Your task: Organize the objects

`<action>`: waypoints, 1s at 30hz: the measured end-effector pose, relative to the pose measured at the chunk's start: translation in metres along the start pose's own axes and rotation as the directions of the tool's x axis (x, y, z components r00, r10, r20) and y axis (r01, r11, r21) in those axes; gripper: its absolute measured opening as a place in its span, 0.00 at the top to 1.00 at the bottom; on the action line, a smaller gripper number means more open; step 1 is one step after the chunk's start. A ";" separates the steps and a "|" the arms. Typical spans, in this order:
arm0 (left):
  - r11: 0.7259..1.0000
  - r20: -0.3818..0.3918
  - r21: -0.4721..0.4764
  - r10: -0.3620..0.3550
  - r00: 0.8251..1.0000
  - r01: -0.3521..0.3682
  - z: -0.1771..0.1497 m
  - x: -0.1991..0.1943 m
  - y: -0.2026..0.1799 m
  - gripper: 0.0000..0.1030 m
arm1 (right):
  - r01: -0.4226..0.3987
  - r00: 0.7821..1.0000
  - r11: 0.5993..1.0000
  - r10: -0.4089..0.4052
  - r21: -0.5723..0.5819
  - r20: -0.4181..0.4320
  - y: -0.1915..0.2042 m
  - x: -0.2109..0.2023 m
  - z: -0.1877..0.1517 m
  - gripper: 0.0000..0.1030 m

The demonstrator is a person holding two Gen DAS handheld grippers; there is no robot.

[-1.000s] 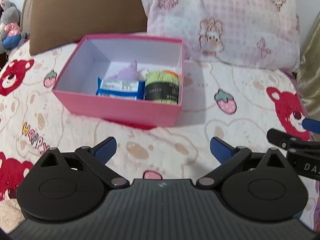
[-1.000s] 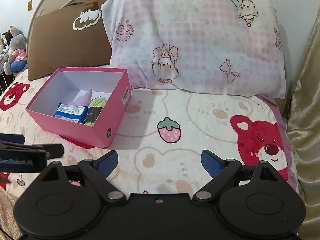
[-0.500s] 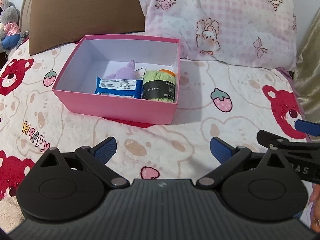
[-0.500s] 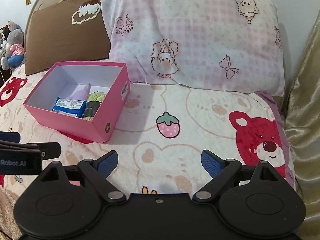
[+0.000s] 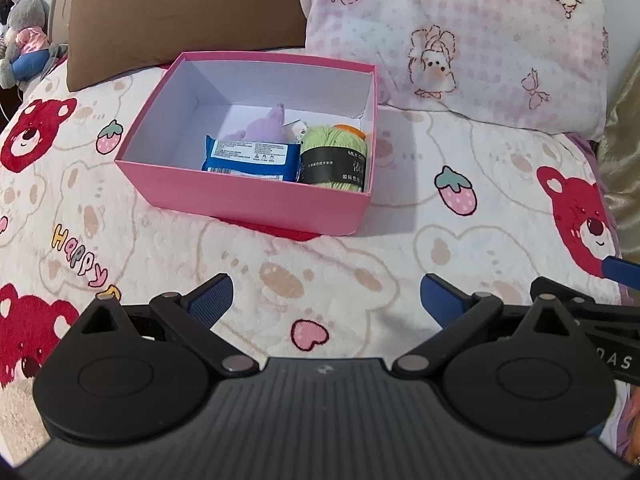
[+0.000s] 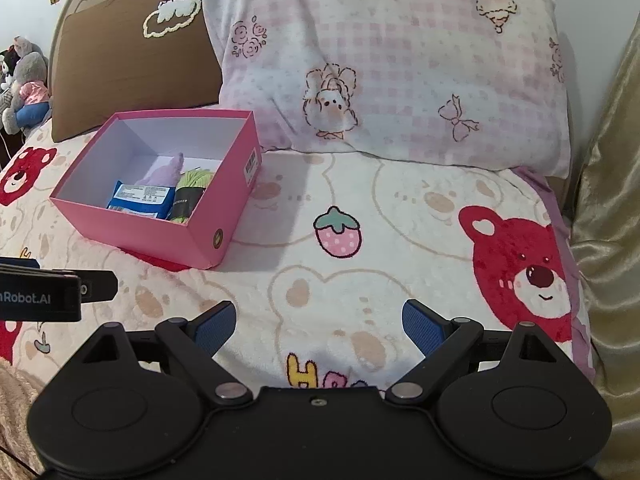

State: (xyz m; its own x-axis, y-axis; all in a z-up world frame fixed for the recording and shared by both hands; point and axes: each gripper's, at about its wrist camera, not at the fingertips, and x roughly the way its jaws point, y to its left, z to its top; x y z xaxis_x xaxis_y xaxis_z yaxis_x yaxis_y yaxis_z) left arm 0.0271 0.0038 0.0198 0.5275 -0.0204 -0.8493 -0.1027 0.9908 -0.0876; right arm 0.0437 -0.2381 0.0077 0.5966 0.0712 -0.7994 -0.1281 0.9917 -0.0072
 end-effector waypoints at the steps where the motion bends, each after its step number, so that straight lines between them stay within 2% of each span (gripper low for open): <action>1: 1.000 -0.001 -0.002 0.000 1.000 0.000 0.000 0.000 0.000 0.01 | 0.001 1.000 1.000 -0.001 0.000 -0.005 0.000 0.000 0.000 0.10; 19: 0.999 -0.013 0.023 0.023 1.000 -0.023 -0.003 0.000 -0.006 0.01 | 0.020 1.000 1.000 -0.020 0.002 -0.023 0.003 0.003 -0.001 0.10; 24: 1.000 -0.024 0.006 -0.015 1.000 0.015 -0.004 0.001 -0.005 0.01 | 0.023 1.000 1.000 -0.023 0.001 -0.020 0.003 0.003 -0.001 0.10; 30: 1.000 -0.031 0.017 0.001 1.000 -0.001 -0.004 0.002 -0.005 0.01 | 0.023 1.000 1.000 -0.023 0.001 -0.017 0.000 0.002 -0.001 0.10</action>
State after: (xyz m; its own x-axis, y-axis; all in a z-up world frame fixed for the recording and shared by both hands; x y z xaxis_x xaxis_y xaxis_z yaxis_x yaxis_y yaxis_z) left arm 0.0250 -0.0021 0.0162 0.5010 -0.0233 -0.8651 -0.0890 0.9930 -0.0782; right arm 0.0442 -0.2376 0.0052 0.5861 0.0467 -0.8089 -0.1135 0.9932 -0.0249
